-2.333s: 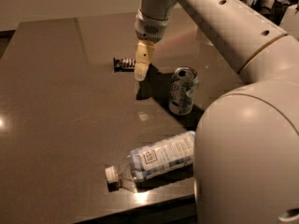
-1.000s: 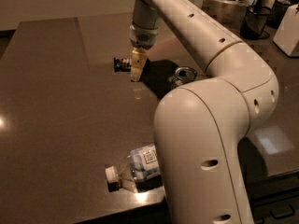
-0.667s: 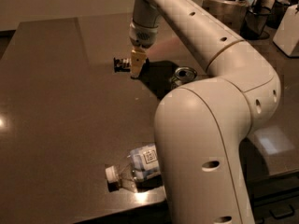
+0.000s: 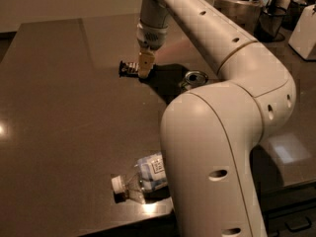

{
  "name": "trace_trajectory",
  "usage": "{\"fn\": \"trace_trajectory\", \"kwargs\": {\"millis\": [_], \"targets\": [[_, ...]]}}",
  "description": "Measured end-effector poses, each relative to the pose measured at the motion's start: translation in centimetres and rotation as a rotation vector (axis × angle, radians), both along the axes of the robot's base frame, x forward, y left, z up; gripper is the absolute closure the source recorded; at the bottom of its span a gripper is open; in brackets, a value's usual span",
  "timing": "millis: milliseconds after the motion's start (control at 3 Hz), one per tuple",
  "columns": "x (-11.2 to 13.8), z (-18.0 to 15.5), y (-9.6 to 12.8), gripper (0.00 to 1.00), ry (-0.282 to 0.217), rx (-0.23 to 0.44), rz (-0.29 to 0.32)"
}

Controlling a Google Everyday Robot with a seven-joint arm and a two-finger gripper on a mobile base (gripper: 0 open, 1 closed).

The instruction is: Move rxbar chocolate near blue plastic bottle

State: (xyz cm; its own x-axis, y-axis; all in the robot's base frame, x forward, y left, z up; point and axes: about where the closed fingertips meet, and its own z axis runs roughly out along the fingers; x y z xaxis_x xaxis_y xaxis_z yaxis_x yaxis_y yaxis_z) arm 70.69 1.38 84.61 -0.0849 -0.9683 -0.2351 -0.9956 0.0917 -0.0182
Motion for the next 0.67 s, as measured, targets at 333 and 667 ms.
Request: {"fn": "trace_trajectory", "kwargs": {"millis": [333, 667], "targets": [[-3.4, 3.0, -0.4, 1.00, -0.036, 0.047, 0.067], [-8.4, 5.6, -0.6, 1.00, -0.044, 0.076, 0.130]]}}
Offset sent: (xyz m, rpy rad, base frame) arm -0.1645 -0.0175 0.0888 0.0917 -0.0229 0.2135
